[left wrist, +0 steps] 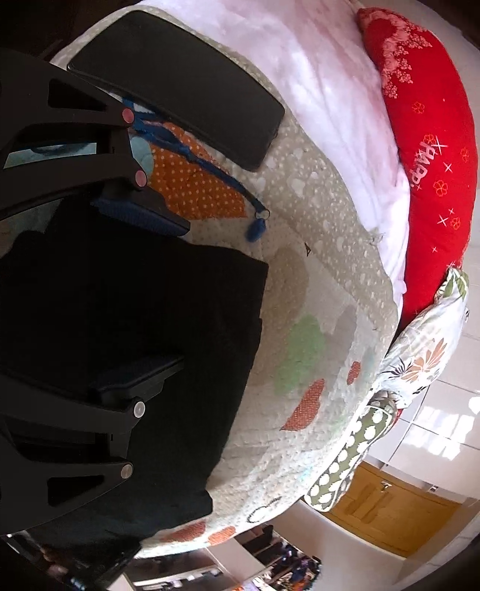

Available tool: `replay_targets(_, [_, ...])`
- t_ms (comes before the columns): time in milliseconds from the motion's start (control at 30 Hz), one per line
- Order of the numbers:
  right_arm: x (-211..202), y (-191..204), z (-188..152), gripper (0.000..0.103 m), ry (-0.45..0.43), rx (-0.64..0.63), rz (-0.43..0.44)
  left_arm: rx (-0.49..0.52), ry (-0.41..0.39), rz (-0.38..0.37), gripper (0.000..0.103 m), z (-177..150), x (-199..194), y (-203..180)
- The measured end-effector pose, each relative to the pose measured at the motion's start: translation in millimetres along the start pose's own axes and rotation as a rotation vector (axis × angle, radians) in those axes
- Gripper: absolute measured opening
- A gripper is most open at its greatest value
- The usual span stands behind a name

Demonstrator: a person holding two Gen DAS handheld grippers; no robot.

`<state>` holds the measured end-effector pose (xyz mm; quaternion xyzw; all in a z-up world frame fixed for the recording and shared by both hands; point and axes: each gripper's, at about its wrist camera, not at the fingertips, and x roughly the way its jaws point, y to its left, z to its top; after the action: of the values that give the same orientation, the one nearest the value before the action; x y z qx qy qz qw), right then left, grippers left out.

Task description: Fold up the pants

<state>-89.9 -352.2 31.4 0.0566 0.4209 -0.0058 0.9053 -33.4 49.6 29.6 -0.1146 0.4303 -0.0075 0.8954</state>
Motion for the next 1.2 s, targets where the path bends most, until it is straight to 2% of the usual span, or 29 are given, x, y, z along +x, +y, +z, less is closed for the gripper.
replay_targets(67, [-11.2,-41.7,-7.8,0.009,0.0,0.115,-0.026,-0.006,-0.009,-0.001,0.065,-1.4,-5.7,-1.3])
replay_targets(133, [-27.1,-66.9,-12.5,0.01,-0.018,0.199,-0.069,-0.007,-0.025,-0.011,0.065,-3.8,-14.8,-4.9])
replay_targets(200, [-42.0,-73.1,-15.7,0.011,-0.048,0.232,-0.032,-0.002,-0.038,-0.04,0.065,-6.7,-24.4,-11.2])
replay_targets(233, [-49.7,-69.0,-18.3,0.011,-0.056,0.225,0.002,0.001,-0.041,-0.046,0.065,-8.4,-28.0,-14.1])
replay_targets(367, [-65.0,-32.3,-31.0,0.015,-0.034,0.092,0.031,0.043,-0.065,-0.063,0.065,-20.1,-44.6,-32.4])
replay_targets(467, [-68.7,-13.5,-46.8,0.019,-0.019,0.055,0.059,0.086,-0.07,-0.065,0.065,-29.1,-50.8,-47.4])
replay_targets(600, [-55.9,-9.4,-65.1,0.026,0.007,0.041,0.027,0.122,-0.071,-0.067,0.065,-40.1,-52.9,-62.5])
replay_targets(667, [-52.9,-8.2,-69.4,0.026,0.005,0.029,0.013,0.134,-0.062,-0.075,0.065,-44.7,-52.9,-68.8])
replay_targets(733, [-59.8,-5.8,-67.3,0.027,0.012,0.024,-0.015,0.145,-0.062,-0.08,0.065,-48.7,-54.3,-73.4])
replay_targets(833, [-73.5,-5.8,-66.6,0.031,-0.006,0.018,-0.009,0.153,-0.062,-0.086,0.065,-52.9,-54.4,-78.6])
replay_targets(900, [-74.2,-6.0,-69.9,0.041,-0.011,0.012,0.005,0.148,-0.053,-0.092,0.065,-55.2,-51.2,-79.9])
replay_targets(933, [-70.7,-7.3,-74.5,0.042,0.001,0.014,0.003,0.147,-0.046,-0.095,0.065,-57.2,-48.2,-80.6])
replay_targets(1067, [-68.5,-13.4,-80.7,0.042,0.005,0.047,0.003,0.161,-0.007,-0.086,0.065,-67.7,-30.6,-83.5])
replay_targets(1200, [-84.2,-16.7,-74.5,0.042,-0.017,0.056,0.001,0.211,-0.019,-0.049,0.065,-73.3,-25.1,-91.1])
